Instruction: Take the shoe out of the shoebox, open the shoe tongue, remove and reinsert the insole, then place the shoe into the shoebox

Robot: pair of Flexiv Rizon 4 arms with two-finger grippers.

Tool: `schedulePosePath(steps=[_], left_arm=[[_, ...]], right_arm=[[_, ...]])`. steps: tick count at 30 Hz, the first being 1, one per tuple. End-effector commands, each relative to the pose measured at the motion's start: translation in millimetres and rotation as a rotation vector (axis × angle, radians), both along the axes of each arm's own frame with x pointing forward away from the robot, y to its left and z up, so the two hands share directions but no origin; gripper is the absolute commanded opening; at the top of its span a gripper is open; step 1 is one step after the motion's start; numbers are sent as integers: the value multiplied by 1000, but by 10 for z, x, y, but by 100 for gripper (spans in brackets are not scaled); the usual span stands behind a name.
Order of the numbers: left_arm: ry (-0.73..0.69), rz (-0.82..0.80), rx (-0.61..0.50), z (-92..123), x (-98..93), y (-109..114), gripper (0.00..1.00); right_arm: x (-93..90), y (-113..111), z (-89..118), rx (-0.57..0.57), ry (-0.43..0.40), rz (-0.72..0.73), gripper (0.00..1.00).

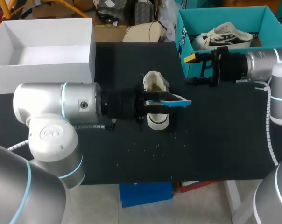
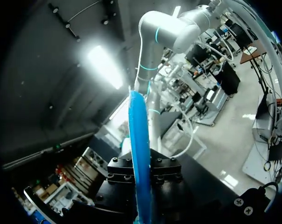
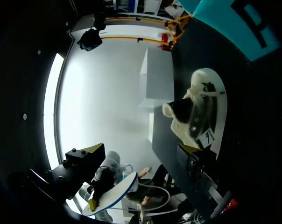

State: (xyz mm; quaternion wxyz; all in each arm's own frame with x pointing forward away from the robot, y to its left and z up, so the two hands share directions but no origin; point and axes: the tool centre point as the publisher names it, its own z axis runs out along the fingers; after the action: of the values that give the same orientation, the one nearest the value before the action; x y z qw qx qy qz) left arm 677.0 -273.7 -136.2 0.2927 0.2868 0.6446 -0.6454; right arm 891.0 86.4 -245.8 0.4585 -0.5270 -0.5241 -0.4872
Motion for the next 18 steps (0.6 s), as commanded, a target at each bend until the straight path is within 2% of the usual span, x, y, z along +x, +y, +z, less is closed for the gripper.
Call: schedulePosePath(steps=[1,8,11,12,13,15,16,18], left_arm=[[3,6,15,46,-16,24,0],[3,6,15,46,-16,24,0],[-350,-49,-23,285,-309,-94,0],[-462,-59,4,320,-394,-114,0],[-548,-82,-33,327,-451,-113,0],[-675,-103,-59,258,-510,-88,0],[-726,-136,-118,210,-540,-57,0],[-804,-166,-61,53,-520,-37,0]], right_arm=[[1,11,-7,0,0,-2,100],[1,11,-7,0,0,-2,100],[1,11,-7,0,0,-2,100],[1,11,-7,0,0,-2,100],[1,11,-7,0,0,-2,100],[1,11,-7,0,0,-2,100],[1,11,-7,0,0,-2,100],[1,11,-7,0,0,-2,100]])
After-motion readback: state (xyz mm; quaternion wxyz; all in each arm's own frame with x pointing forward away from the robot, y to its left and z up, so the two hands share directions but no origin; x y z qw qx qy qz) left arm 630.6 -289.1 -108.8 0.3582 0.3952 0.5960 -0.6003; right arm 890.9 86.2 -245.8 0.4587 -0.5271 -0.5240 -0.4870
